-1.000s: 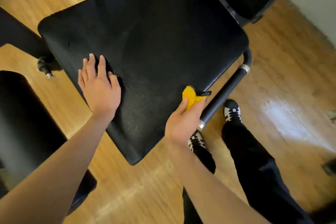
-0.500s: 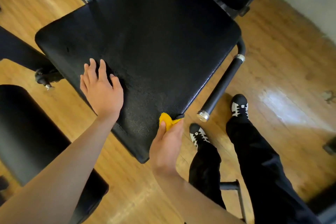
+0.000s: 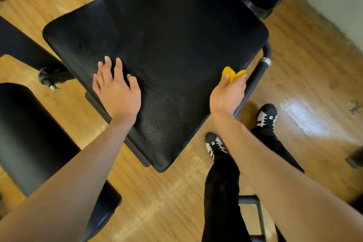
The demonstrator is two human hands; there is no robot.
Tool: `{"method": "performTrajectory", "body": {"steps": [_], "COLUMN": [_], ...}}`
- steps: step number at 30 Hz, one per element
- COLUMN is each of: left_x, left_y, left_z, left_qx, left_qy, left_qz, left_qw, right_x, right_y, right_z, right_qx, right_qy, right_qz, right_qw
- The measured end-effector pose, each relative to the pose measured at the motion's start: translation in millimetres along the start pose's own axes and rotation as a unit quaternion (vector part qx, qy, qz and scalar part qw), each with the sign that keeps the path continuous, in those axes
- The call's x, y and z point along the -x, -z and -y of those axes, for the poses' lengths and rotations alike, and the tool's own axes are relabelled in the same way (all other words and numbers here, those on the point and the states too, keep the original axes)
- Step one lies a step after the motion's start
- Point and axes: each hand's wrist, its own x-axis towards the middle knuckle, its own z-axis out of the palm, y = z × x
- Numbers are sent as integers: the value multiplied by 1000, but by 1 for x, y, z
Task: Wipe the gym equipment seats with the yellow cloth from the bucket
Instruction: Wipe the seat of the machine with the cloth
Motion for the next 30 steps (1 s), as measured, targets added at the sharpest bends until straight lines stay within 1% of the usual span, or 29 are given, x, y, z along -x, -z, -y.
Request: {"method": "performTrajectory", "body": {"steps": [2, 4, 7, 10, 12, 15, 17, 19, 21, 25, 28, 30], "left_x": [-1, 0, 0, -1, -1, 2, -1, -7, -7, 24, 69, 99], "left_y": [-1, -1, -1, -1, -2, 1, 8, 23, 42, 83, 110, 127], "left_z": [0, 0, -2, -2, -1, -1, 0, -1, -8, -54, -119, -170], "left_qx": [2, -1, -6, -6, -11, -19, -5, 31, 49, 58, 60, 51], "left_qy": [4, 10, 12, 10, 9, 0, 1, 2, -35, -168, -257, -323], "left_qz": [-6, -4, 1, 0, 5, 37, 86, 150, 192, 231, 281, 307], "left_qw": [1000, 1000, 1000, 1000, 1000, 999, 996, 988, 980, 957, 923, 894], "right_x": [1, 33, 116, 183, 209, 219, 203, 171, 136, 77, 44, 31], "right_y": [-3, -7, -13, -15, -10, 12, 30, 53, 81, 148, 208, 254], "right_z": [0, -16, -53, -71, -74, -86, -88, -80, -64, -37, -35, -46], "right_qx": [-17, -34, -89, -128, -147, -114, -59, -26, -27, -17, 31, 77], "right_qy": [-8, 9, 45, 38, 28, 8, 2, -1, 4, 29, 32, 19], "right_qz": [-15, -9, 31, 67, 119, 216, 262, 284, 282, 255, 241, 214], "right_qw": [1000, 999, 995, 989, 982, 970, 963, 958, 959, 966, 970, 974]}}
